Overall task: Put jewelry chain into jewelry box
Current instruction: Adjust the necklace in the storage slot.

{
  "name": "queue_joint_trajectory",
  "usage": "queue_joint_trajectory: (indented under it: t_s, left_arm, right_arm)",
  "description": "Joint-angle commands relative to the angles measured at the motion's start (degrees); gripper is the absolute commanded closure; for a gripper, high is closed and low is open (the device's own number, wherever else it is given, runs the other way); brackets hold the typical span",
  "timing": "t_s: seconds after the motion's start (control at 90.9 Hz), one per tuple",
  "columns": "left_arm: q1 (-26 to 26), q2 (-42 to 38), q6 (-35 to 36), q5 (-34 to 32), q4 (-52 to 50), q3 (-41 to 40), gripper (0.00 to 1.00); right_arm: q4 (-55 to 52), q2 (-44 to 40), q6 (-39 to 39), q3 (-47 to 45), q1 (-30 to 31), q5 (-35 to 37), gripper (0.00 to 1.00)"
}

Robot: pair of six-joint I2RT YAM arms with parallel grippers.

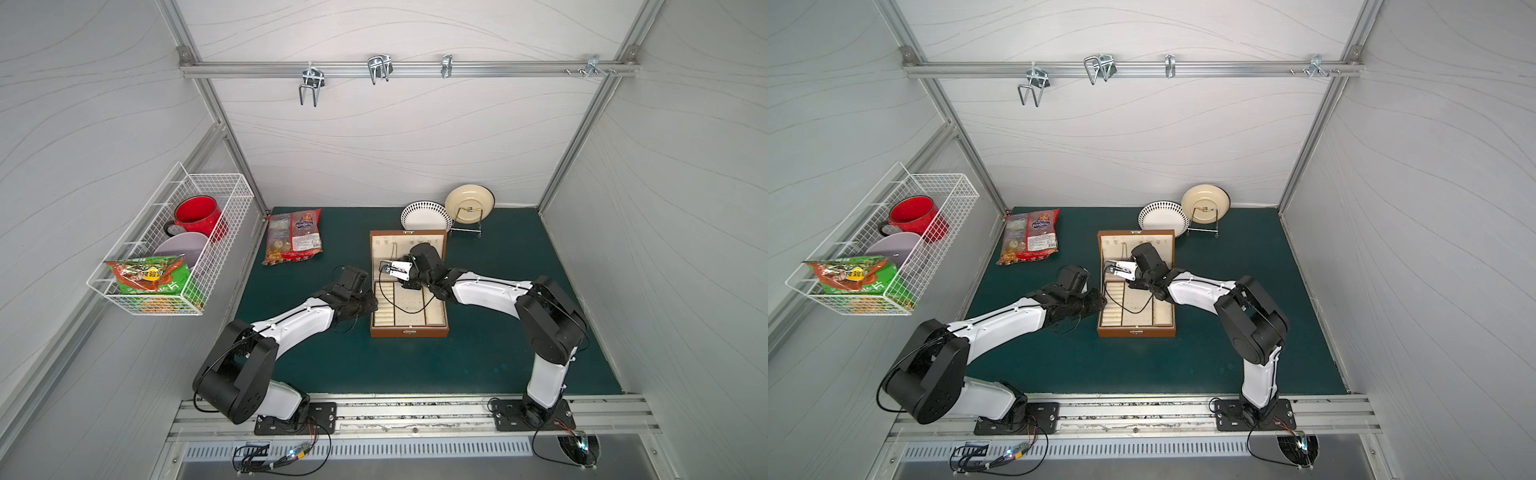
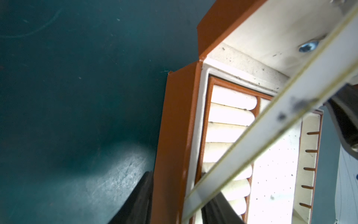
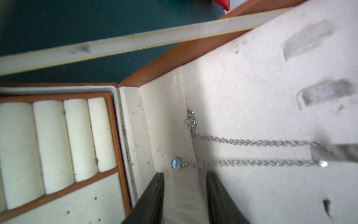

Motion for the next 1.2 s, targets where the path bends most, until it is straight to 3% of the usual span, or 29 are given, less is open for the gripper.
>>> queue_joint_trajectory:
  t_s: [0.0, 0.473, 0.671, 1.188]
  left_arm:
    - [0.0, 0.7, 0.9, 0.4, -1.1, -0.3, 0.57]
    - [0.1, 0.4, 0.8, 0.4, -0.9, -0.6, 0.57]
    - [0.1, 0.4, 0.8, 0.4, -0.9, -0.6, 0.57]
    - [0.0, 0.4, 0.7, 0.3, -0.9, -0.7, 0.57]
  right_arm:
    - [3.4, -0.5, -1.1, -0.2, -0.4, 4.4, 0.6]
    - [5.4, 2.2, -1.5, -1.0, -0.1, 6.7, 0.62]
    - [4.6, 2.2, -0.6, -0.9, 0.1, 6.2, 0.71]
    - [4.8, 2.8, 0.0, -2.1, 0.7, 6.6, 0.71]
